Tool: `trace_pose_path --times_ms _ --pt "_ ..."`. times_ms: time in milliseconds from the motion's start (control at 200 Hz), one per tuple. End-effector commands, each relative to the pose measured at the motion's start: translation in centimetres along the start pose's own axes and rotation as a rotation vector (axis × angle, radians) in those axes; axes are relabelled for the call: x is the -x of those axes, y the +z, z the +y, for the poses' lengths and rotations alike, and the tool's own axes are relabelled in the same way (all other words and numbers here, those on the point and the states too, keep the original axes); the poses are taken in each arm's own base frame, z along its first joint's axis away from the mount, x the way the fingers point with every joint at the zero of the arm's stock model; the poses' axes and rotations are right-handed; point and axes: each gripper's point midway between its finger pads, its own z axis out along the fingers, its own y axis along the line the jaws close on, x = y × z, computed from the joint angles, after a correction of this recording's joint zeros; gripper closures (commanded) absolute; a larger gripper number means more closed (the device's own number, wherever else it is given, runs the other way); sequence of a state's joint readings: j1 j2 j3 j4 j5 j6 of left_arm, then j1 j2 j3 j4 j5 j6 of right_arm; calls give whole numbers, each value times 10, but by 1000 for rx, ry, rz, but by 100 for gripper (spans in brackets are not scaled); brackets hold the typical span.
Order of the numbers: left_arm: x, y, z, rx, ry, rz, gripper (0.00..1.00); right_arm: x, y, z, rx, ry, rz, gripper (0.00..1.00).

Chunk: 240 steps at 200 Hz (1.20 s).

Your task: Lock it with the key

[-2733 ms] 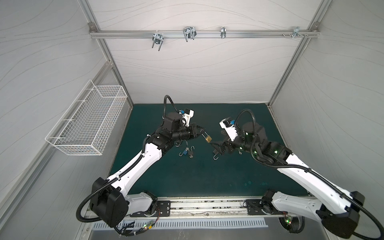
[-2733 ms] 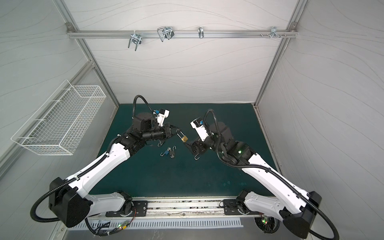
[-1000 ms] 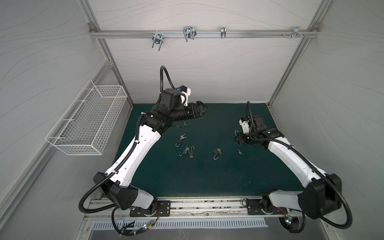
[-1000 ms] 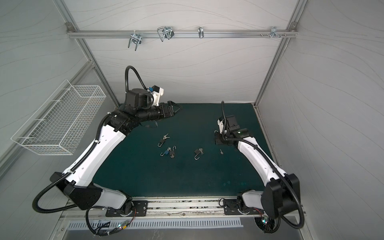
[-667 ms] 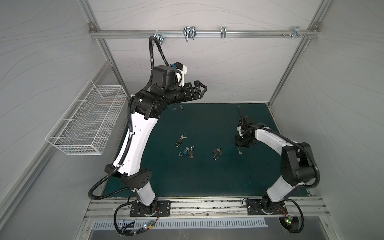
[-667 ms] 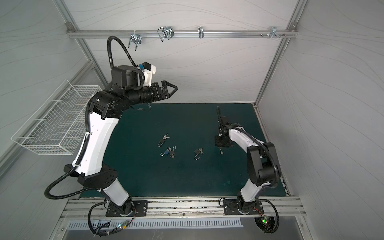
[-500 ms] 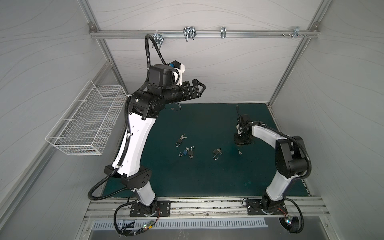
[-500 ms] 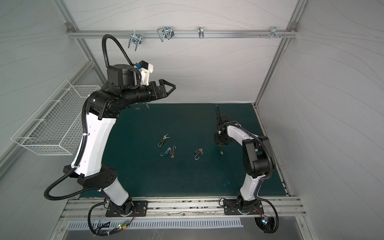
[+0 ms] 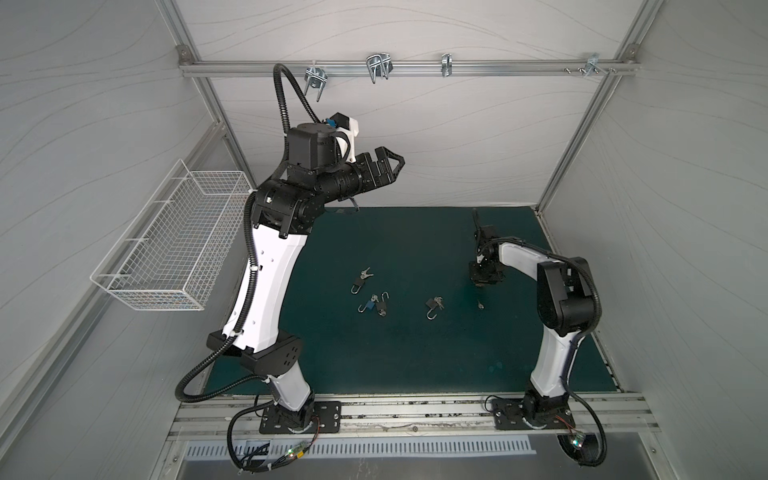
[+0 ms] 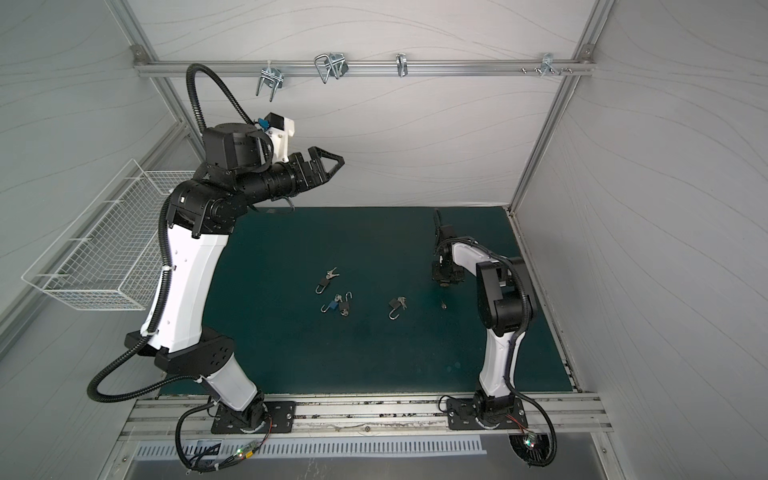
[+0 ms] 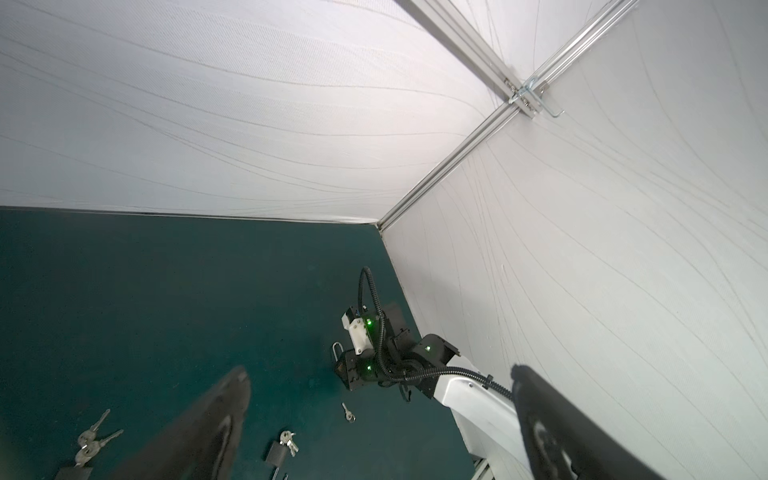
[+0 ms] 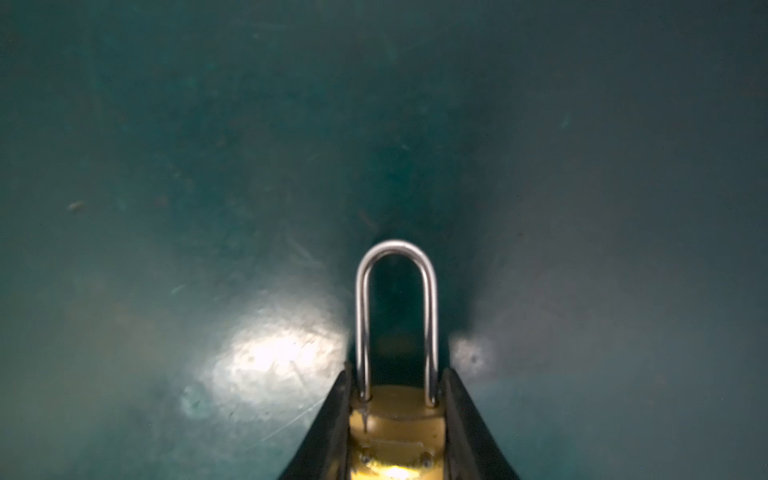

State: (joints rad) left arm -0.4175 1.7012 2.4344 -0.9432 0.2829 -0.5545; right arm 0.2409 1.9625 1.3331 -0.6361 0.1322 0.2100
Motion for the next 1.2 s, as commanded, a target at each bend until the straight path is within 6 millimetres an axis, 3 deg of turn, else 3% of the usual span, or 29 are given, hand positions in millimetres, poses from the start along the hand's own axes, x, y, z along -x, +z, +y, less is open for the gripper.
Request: trace_pose_path --times_ms 0,215,460,580,705,775,875,935,1050,1195 --pt "15 -9 -6 -20 2 -74 1 1 4 -7 -31 -10 14 80" --pt "20 -15 -10 -40 -11 -110 1 -4 11 0 8 -15 42 61" --pt "20 -24 -9 -34 -2 -129 1 -5 5 5 22 -16 33 40" --pt "21 -30 -10 -43 -4 -152 1 0 -12 -2 -13 7 -21 30" --pt "26 -35 -17 -60 -10 -161 1 5 -47 -6 -37 33 -147 29" --pt "27 -37 -21 -79 -12 -163 1 1 -67 7 15 29 -194 29" --pt "25 -39 -17 -65 -1 -169 1 -16 -83 51 142 -108 -227 30" --pt "22 -42 -16 -60 6 -170 1 -26 -88 68 155 -185 -222 31" --pt "20 -48 -12 -57 6 -189 1 -51 -87 85 140 -270 -164 31" --pt "26 -57 -11 -53 -4 -206 1 -81 -70 96 85 -377 -68 29"
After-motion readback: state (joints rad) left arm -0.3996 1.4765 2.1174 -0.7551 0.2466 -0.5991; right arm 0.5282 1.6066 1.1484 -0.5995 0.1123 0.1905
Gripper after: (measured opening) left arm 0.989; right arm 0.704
